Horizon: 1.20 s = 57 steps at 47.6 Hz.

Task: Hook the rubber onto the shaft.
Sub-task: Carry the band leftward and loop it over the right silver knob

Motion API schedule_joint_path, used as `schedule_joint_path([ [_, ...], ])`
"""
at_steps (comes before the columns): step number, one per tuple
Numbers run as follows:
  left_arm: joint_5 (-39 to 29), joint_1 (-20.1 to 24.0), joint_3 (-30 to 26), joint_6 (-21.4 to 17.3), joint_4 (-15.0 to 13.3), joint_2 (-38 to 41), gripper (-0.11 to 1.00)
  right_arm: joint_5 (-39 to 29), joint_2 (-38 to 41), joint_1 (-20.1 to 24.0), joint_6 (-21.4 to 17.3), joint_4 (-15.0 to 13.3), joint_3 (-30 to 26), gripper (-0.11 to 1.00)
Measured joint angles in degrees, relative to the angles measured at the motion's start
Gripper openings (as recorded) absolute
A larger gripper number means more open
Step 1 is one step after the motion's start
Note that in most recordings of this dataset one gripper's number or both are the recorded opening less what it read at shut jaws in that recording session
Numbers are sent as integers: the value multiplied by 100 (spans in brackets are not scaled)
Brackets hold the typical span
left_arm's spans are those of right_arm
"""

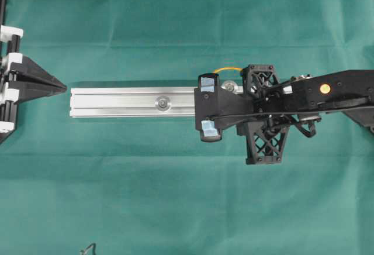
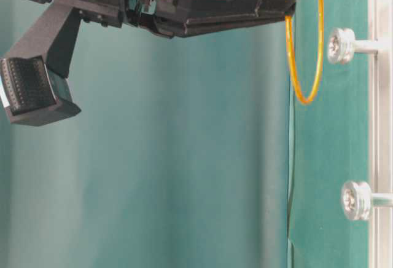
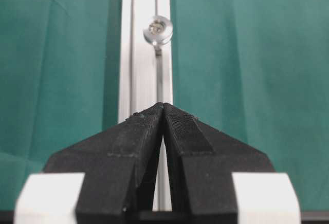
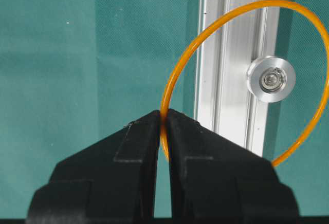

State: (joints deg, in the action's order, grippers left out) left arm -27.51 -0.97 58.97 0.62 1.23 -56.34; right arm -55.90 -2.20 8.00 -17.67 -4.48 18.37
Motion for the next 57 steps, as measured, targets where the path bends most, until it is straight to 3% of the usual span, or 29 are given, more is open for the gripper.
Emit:
schedule_joint_path([
  [57, -9, 0, 0, 0, 0, 0, 2, 0, 0, -9, 0, 88, 0, 8],
])
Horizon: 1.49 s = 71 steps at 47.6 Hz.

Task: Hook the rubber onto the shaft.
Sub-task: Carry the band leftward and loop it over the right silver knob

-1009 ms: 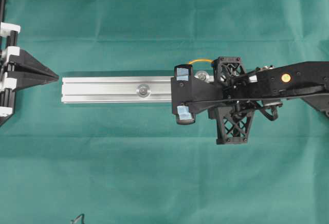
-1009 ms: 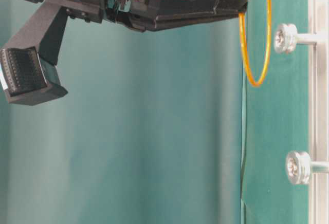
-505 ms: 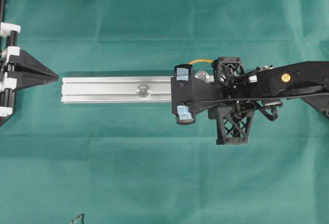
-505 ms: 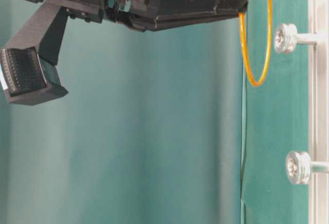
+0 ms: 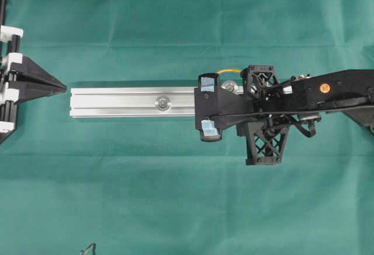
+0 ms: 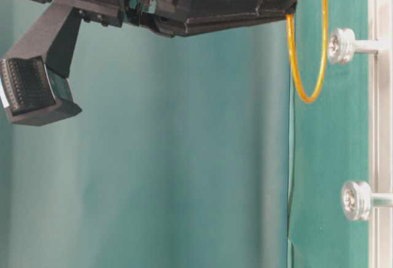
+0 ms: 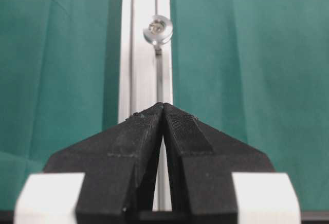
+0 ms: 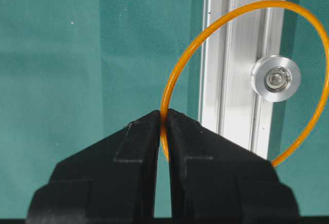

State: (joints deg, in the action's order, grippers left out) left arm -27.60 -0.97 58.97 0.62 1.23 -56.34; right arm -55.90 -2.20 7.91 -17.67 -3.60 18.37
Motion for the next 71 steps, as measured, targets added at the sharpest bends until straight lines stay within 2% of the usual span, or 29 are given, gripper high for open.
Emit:
schedule_joint_path([
  [37, 0, 0, 0, 0, 0, 0, 2, 149, 35, 79, 0, 132, 0, 8],
  [71, 0, 0, 0, 0, 9, 0, 2, 299, 70, 413, -35, 220, -9, 8],
])
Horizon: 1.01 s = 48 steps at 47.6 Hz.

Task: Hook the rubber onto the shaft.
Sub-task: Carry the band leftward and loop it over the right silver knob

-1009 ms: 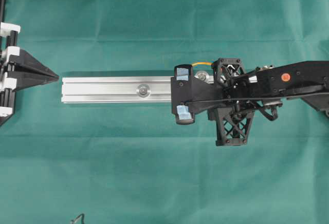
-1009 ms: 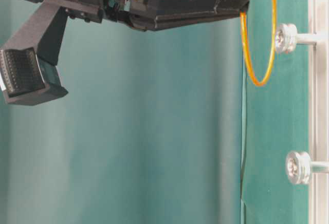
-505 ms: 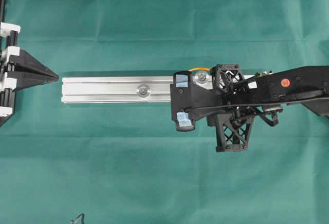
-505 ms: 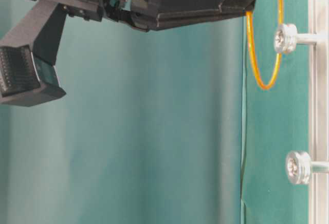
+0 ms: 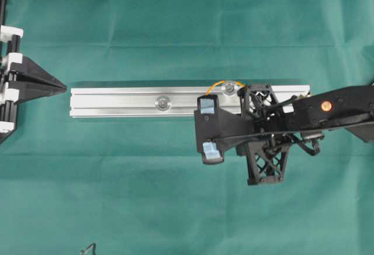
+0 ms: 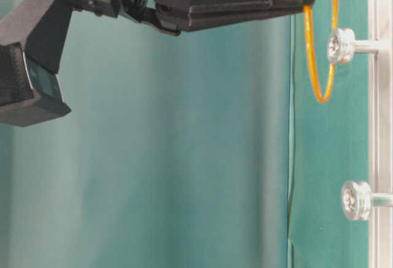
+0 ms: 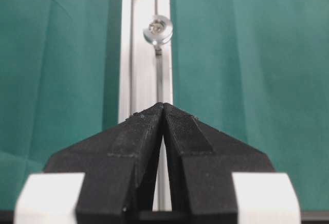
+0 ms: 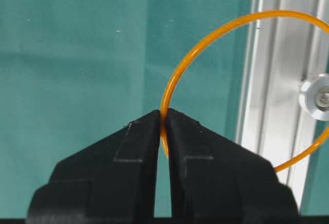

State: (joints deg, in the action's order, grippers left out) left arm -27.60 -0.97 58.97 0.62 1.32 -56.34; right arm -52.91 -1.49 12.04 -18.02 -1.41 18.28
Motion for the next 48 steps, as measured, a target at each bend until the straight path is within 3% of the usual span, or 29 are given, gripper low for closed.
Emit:
schedule_joint_path([
  [42, 0, -9, 0, 0, 0, 0, 2, 167, 105, 316, -79, 79, -114, 8],
  [48, 0, 0, 0, 0, 0, 0, 2, 316, 114, 316, -290, 70, -114, 8],
])
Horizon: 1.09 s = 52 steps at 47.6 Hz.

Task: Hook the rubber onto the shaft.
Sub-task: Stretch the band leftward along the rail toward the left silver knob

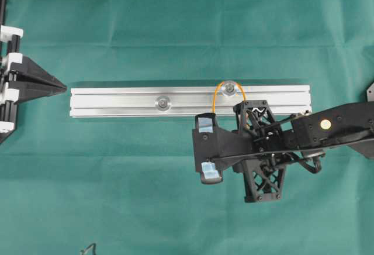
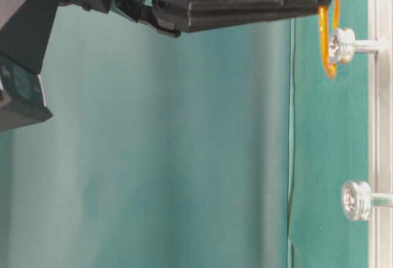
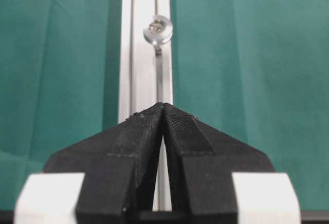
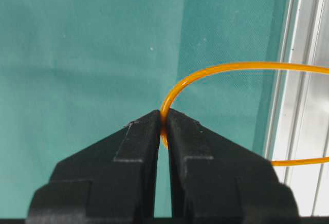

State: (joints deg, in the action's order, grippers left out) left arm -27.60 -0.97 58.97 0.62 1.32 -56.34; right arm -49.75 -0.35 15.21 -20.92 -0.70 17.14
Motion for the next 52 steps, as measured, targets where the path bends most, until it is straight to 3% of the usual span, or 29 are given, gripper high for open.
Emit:
schedule_joint_path([
  [31, 0, 0, 0, 0, -9, 0, 2, 809, 229, -220, -2021, -62, -62, 8],
  [52, -44, 0, 0, 0, -9, 0, 2, 1081, 571, -413, -2241, -70, -466, 8],
])
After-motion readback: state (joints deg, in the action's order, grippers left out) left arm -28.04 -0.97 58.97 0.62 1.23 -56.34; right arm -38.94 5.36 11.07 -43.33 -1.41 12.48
